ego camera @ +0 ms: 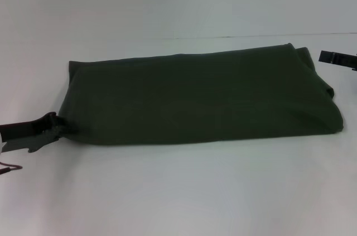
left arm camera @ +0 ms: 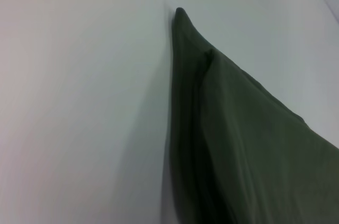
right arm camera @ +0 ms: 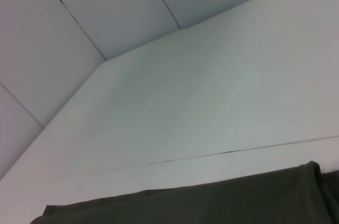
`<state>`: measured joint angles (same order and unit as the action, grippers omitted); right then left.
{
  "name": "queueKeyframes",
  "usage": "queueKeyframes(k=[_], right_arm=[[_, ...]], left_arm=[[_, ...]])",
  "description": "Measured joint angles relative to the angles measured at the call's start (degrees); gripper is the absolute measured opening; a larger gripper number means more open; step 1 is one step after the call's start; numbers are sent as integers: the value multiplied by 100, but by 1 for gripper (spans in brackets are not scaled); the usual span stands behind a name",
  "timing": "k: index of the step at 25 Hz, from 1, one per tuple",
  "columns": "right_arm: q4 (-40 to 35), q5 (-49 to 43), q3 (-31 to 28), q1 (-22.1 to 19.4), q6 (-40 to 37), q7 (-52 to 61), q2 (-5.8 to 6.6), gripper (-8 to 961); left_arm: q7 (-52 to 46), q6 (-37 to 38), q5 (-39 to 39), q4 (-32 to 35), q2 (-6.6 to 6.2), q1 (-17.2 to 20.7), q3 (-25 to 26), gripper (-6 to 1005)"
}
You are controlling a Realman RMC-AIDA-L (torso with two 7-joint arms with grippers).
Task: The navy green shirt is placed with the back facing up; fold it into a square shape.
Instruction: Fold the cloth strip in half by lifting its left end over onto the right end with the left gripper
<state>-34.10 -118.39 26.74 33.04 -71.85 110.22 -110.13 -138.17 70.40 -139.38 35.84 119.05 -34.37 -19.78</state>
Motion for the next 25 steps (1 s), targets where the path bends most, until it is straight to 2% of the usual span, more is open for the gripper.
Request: queueKeyframes(k=[2,8,11,14,19,25], right_arm=[[0,0,0,-7,-2,0,-5,684],[1,8,-2,-23,-11,0,-68,684],[0,76,-2,-11,-29,0,-142,684],[0,193,24,14,-31,-2,-242,684],[9,280,33,116,10,-2,-396,684],[58,299,9,290,139,-1,-525,684]], left_arm=[[21,11,-1,1,6,23,1,95],[214,76,3,33,7,101,66,44],[279,75,14,71,7,133,75,36],[524,85,36,346,11,326,250,36],[797,89,17,656,-83,564,691,37],[836,61,-66,1212,-211,919,955,37]])
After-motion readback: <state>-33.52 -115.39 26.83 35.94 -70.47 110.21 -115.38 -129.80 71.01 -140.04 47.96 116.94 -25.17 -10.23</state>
